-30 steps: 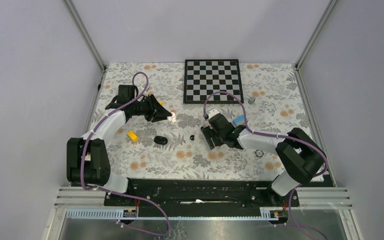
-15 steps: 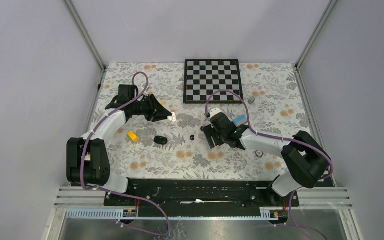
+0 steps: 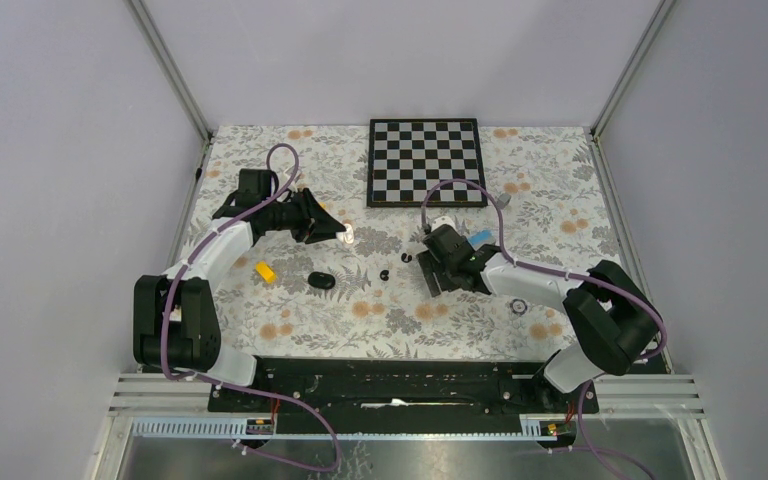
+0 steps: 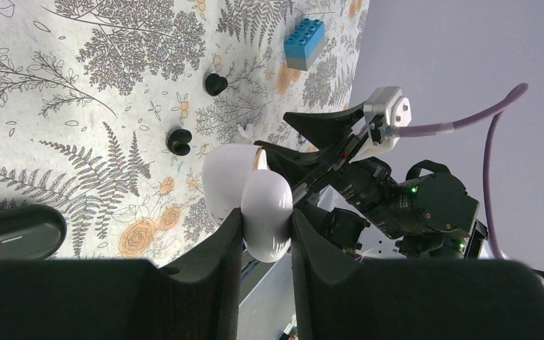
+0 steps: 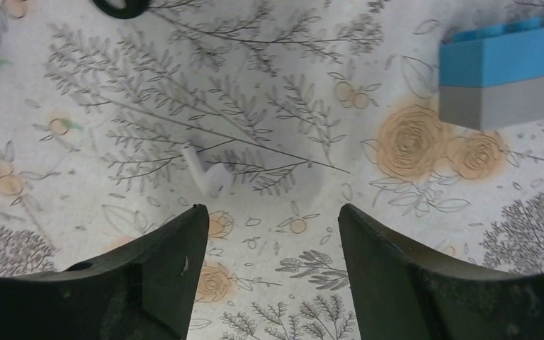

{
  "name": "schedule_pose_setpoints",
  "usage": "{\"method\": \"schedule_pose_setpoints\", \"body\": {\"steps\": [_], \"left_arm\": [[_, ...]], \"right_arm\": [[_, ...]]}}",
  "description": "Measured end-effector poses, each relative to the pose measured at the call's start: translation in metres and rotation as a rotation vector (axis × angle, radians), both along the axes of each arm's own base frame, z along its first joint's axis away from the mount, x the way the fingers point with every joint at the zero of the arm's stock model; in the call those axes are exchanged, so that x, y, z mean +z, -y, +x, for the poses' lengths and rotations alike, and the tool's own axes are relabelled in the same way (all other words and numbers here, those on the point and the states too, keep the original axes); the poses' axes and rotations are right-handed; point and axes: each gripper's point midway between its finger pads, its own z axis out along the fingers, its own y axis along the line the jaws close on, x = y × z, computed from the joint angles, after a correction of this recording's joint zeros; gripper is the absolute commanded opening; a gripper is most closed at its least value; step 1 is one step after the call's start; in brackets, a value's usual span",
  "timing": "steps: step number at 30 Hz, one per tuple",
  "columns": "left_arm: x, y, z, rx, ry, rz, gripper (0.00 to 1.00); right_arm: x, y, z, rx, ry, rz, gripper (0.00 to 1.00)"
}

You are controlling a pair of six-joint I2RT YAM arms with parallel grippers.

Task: Insert the wireless bluetooth earbuds into the charging case
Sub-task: Place the earbud at the center of the board, then pick up the earbud from the center of the board.

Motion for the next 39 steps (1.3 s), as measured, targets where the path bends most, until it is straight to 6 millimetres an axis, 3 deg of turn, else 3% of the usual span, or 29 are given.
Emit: {"method": "schedule_pose_setpoints", "body": {"steps": [7, 17, 22, 29, 39], "left_arm": [[0.000, 0.000, 0.000, -0.001, 0.000, 0.000, 0.00], [0.000, 0.000, 0.000, -0.001, 0.004, 0.000, 0.00], [0.000, 0.001, 0.000, -0.003, 0.004, -0.001, 0.00], [0.001, 0.001, 0.000, -0.005, 0.004, -0.003, 0.00], [0.001, 0.001, 0.000, -0.006, 0.005, -0.004, 0.00]], "right_arm": [[0.001, 0.015, 0.004, -0.123, -0.001, -0.009, 0.68], [0.003, -0.014, -0.004, -0.114, -0.063, 0.136, 0.72], [0.000, -0.018, -0.008, -0.103, -0.072, 0.152, 0.74], [-0.016, -0.007, 0.000, -0.140, -0.070, 0.059, 0.73], [-0.005, 0.002, 0.031, -0.208, 0.016, -0.046, 0.71]]}}
